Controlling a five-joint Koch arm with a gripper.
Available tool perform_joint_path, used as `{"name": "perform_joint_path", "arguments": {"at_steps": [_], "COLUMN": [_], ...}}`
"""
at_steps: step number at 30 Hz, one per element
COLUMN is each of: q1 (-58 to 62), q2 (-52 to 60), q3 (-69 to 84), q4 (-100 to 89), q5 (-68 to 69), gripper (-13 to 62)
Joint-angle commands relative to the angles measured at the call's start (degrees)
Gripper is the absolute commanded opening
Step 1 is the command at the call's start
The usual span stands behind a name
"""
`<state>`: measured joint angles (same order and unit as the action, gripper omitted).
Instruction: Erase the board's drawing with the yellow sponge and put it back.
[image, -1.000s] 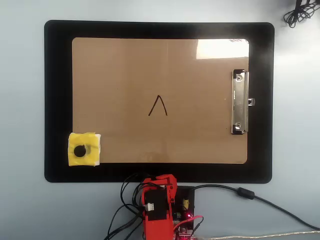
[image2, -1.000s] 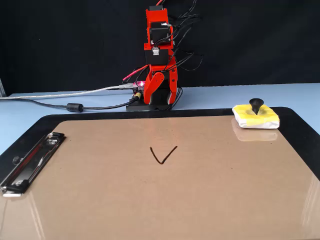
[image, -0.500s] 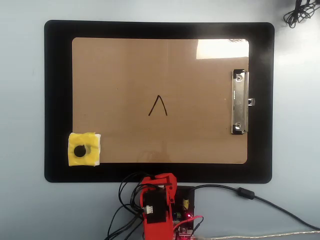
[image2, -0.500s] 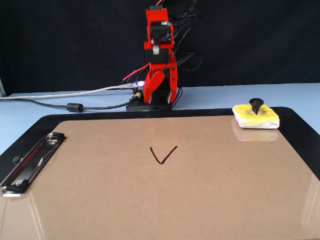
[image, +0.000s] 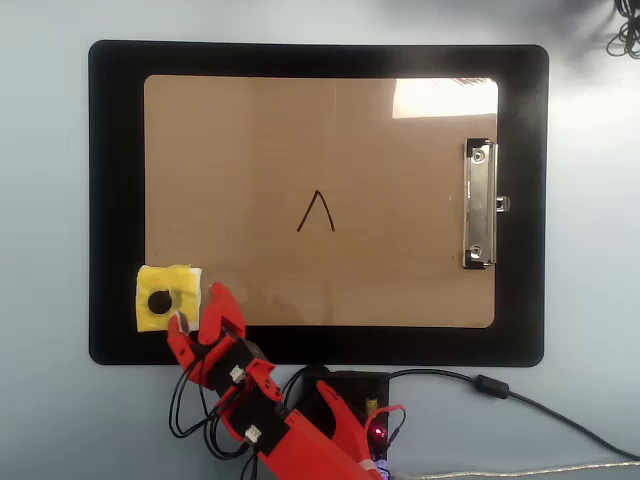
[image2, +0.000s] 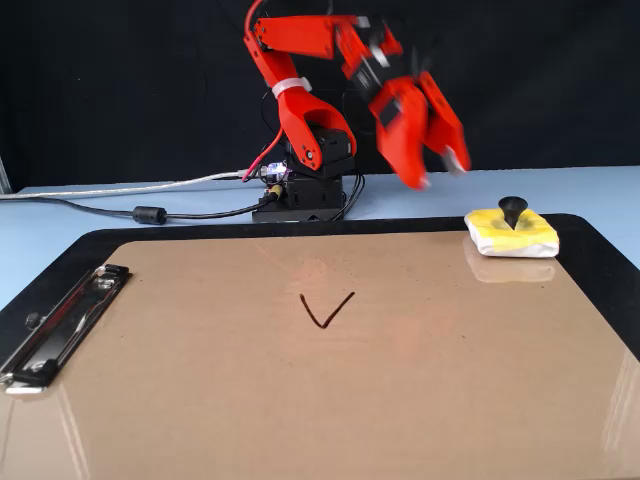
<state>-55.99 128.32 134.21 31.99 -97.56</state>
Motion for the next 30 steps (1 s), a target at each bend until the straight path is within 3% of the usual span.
{"name": "perform_joint_path", "arguments": {"at_steps": [1, 12, 20, 30], "q1": [-4.9, -9.1, -9.1, -5.3], "q2": [-1.4, -29.6, -32.8, -32.8], "q3": [2.3, 6.9, 6.9, 7.4], "q4": [-22.5, -55.1, -56.3, -56.8], "q5": [-2.0, -1.8, -1.7, -1.6], "gripper": [32.0, 32.1, 30.4, -8.0]}}
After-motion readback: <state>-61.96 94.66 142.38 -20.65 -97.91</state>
